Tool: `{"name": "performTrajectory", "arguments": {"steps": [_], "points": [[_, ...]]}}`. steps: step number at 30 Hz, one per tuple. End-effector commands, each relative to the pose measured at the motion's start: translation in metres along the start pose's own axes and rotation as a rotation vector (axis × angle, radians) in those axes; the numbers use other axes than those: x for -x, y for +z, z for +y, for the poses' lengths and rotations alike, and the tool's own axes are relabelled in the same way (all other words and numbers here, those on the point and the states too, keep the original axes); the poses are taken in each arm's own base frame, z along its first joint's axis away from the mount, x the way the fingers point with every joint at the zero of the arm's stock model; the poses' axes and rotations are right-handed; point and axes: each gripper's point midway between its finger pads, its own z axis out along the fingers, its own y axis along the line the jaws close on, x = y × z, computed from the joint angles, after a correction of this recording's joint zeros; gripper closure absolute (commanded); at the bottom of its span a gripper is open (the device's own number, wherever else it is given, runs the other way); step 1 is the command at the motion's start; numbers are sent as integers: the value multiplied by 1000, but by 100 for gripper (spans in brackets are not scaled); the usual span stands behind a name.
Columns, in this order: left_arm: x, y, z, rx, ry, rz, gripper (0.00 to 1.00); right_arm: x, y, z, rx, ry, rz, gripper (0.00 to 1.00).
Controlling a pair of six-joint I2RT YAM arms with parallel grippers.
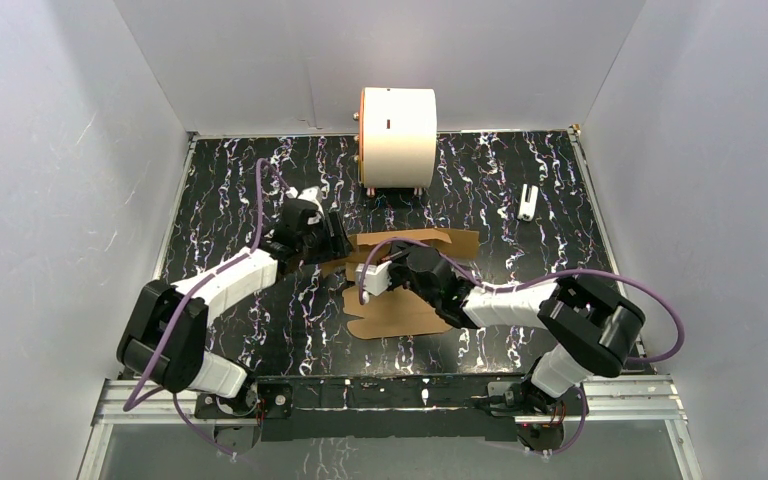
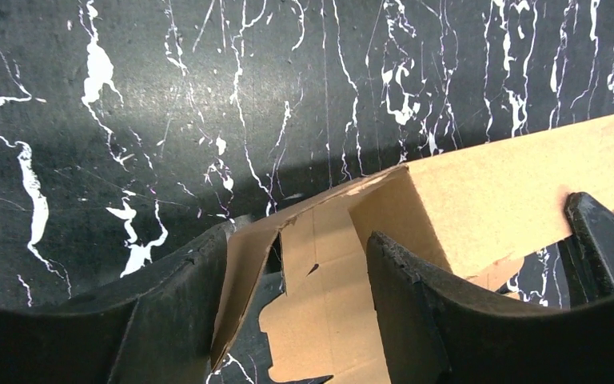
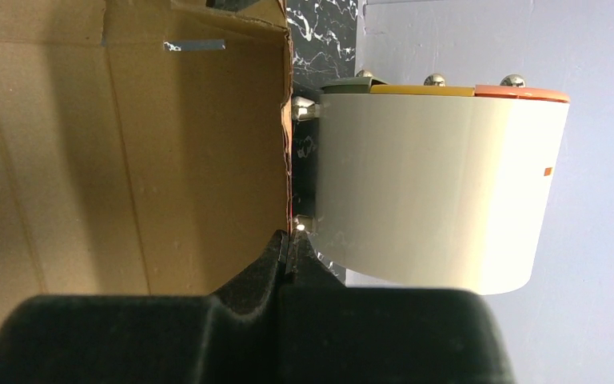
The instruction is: Fold the paper box
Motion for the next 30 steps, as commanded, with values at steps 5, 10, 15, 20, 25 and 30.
{"name": "performTrajectory", "arguments": {"steps": [5, 10, 15, 20, 25, 30], "points": [[1, -3, -12, 19, 33, -33, 45, 9, 2, -12, -75, 15, -20, 100], [-5, -3, -19, 8, 43, -24, 54, 7, 4, -8, -86, 16, -12, 100], [-9, -8, -29, -17, 51, -28, 60, 6, 2, -6, -101, 26, -18, 100], [-14, -12, -40, -44, 73, -30, 62, 9, 0, -8, -104, 34, -30, 100], [-22, -12, -42, -43, 93, -27, 62, 12, -3, -8, -105, 41, -50, 100], [-30, -12, -46, -59, 114, -38, 61, 12, -3, 0, -86, 39, -54, 100]]}}
